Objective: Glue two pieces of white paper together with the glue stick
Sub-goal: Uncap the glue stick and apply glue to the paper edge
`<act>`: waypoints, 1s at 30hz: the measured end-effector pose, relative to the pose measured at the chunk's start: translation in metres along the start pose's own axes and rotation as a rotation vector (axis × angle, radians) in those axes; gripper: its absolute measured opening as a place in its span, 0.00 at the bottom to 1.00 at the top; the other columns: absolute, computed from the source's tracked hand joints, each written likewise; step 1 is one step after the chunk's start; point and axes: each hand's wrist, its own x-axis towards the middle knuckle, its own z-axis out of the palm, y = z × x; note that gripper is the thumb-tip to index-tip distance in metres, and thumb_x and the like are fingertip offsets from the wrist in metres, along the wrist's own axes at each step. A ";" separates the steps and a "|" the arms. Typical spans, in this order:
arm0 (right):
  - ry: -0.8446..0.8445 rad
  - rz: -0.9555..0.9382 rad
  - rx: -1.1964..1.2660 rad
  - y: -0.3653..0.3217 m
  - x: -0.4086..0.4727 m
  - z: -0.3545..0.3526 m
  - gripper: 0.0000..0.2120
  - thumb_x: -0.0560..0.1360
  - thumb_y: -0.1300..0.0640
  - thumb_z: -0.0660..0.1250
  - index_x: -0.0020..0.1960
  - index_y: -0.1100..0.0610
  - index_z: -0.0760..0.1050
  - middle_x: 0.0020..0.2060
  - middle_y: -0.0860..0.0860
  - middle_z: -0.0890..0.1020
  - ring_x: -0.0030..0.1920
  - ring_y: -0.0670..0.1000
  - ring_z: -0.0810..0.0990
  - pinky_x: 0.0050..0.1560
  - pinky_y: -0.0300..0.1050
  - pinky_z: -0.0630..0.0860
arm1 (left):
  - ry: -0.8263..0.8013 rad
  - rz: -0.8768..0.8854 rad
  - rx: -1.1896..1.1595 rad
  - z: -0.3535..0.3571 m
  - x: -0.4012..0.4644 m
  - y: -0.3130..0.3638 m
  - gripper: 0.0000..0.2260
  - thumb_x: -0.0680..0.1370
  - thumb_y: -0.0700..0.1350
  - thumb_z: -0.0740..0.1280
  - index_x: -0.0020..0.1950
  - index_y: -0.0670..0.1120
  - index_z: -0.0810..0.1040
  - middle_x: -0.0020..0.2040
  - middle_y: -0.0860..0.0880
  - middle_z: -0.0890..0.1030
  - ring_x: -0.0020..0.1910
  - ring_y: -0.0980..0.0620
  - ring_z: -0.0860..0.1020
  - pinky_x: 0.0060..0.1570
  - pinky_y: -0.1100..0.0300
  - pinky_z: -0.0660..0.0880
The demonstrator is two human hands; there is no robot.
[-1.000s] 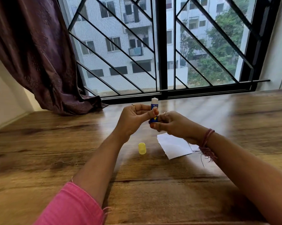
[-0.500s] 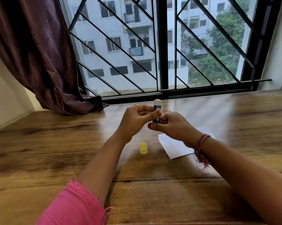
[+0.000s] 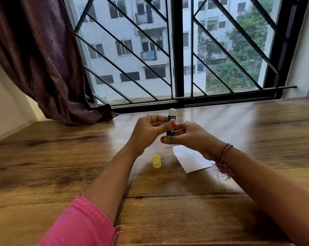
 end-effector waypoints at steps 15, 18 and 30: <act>0.102 -0.076 0.038 -0.004 -0.002 -0.005 0.19 0.64 0.67 0.77 0.54 0.62 0.79 0.43 0.58 0.86 0.47 0.54 0.85 0.56 0.53 0.79 | 0.008 -0.006 -0.014 0.001 0.001 0.000 0.05 0.71 0.40 0.74 0.46 0.45 0.83 0.41 0.49 0.86 0.43 0.52 0.85 0.42 0.66 0.78; 0.049 -0.056 0.085 -0.003 0.000 -0.008 0.18 0.66 0.70 0.75 0.53 0.61 0.77 0.46 0.61 0.84 0.48 0.56 0.83 0.59 0.57 0.76 | 0.007 -0.004 -0.009 0.001 0.001 0.000 0.05 0.71 0.39 0.74 0.45 0.47 0.83 0.40 0.50 0.86 0.42 0.53 0.84 0.42 0.67 0.78; 0.167 -0.053 -0.036 0.003 0.001 0.001 0.29 0.58 0.51 0.81 0.54 0.56 0.73 0.40 0.49 0.82 0.41 0.45 0.82 0.36 0.32 0.77 | 0.031 -0.002 -0.006 0.000 0.002 -0.001 0.07 0.71 0.42 0.74 0.48 0.45 0.83 0.43 0.49 0.86 0.44 0.52 0.85 0.43 0.66 0.78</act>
